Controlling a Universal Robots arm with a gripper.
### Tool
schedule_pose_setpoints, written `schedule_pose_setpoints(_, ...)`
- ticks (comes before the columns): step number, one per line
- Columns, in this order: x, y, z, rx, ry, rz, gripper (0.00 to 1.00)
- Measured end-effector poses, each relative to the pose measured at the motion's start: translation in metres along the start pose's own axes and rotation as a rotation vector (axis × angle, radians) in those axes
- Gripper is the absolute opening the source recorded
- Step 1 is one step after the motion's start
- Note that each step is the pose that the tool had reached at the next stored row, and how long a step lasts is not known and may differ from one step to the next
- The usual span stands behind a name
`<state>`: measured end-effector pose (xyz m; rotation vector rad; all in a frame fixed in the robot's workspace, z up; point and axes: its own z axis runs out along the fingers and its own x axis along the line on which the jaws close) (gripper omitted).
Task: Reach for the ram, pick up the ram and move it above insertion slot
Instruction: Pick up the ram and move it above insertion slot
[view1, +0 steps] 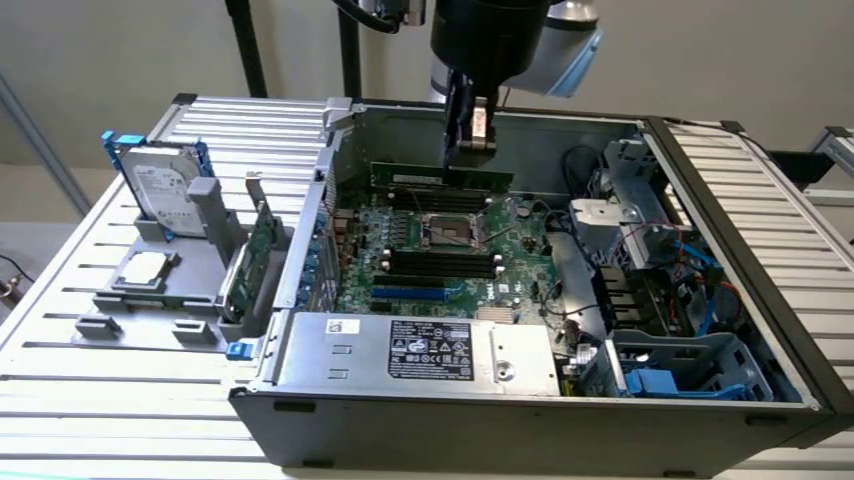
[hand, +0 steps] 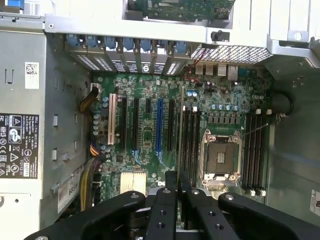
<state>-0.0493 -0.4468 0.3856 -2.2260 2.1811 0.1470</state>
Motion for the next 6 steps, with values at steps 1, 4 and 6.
schedule_pose_setpoints(1, 0.0000, 0.0000, 0.0000, -0.0001, 0.0001, 0.000, 0.13)
schedule_pose_setpoints(4, -0.0001, 0.0000, 0.0000, 0.0000, 0.0000, 0.000, 0.13)
schedule_pose_setpoints(6, -0.0001, 0.0000, 0.0000, 0.0000, -0.0001, 0.000, 0.13)
